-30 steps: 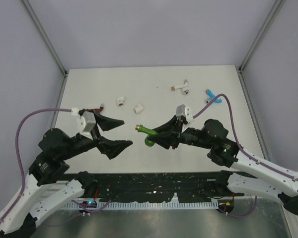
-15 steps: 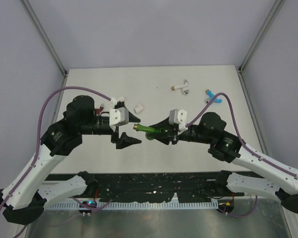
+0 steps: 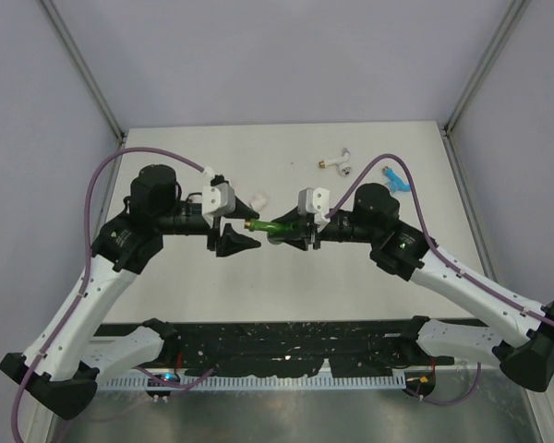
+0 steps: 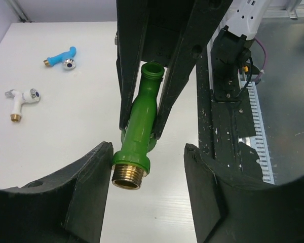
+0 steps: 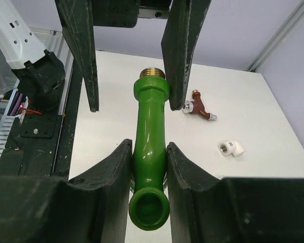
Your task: Install the water faucets
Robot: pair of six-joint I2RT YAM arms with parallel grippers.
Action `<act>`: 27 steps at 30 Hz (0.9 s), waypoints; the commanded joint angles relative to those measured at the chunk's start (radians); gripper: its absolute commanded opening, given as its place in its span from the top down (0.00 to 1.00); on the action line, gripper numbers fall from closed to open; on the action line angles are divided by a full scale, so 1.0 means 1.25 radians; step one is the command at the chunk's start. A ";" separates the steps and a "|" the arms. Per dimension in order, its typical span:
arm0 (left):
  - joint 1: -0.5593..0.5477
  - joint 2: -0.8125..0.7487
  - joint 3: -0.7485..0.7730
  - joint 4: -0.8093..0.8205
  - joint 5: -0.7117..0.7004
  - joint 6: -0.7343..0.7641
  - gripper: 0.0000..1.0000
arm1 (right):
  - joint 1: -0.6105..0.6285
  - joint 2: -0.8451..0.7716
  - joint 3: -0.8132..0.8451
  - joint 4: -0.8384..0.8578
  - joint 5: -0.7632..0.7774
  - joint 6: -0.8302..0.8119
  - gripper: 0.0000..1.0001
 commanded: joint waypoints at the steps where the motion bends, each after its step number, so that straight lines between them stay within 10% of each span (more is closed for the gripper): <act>1: 0.011 -0.001 -0.038 0.081 0.053 -0.025 0.40 | -0.019 0.032 0.047 0.075 -0.061 -0.014 0.95; 17: 0.016 -0.019 -0.088 0.113 0.083 -0.047 1.00 | -0.029 0.020 -0.020 0.185 -0.068 0.053 0.95; 24: 0.016 -0.026 -0.104 0.149 0.087 -0.065 1.00 | -0.030 0.003 -0.049 0.207 -0.057 0.067 0.95; 26: 0.016 -0.030 -0.111 0.164 0.088 -0.072 1.00 | -0.029 -0.001 -0.058 0.213 -0.046 0.074 0.83; 27: 0.016 -0.035 -0.115 0.174 0.087 -0.075 1.00 | -0.030 -0.004 -0.059 0.215 -0.042 0.076 0.62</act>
